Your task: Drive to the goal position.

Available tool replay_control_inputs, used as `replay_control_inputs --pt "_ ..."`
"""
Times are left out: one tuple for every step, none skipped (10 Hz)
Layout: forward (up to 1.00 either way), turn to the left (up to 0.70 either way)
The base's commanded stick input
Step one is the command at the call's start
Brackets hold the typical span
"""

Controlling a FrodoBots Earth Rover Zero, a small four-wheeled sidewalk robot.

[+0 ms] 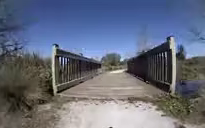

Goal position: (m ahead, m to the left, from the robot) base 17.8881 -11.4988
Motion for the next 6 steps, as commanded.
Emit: replay_control_inputs --pt "0.7 0.02" --pt "0.7 0.02" --pt "0.7 0.02" --pt "0.7 0.02" --pt "0.7 0.02" --pt "0.7 0.01"
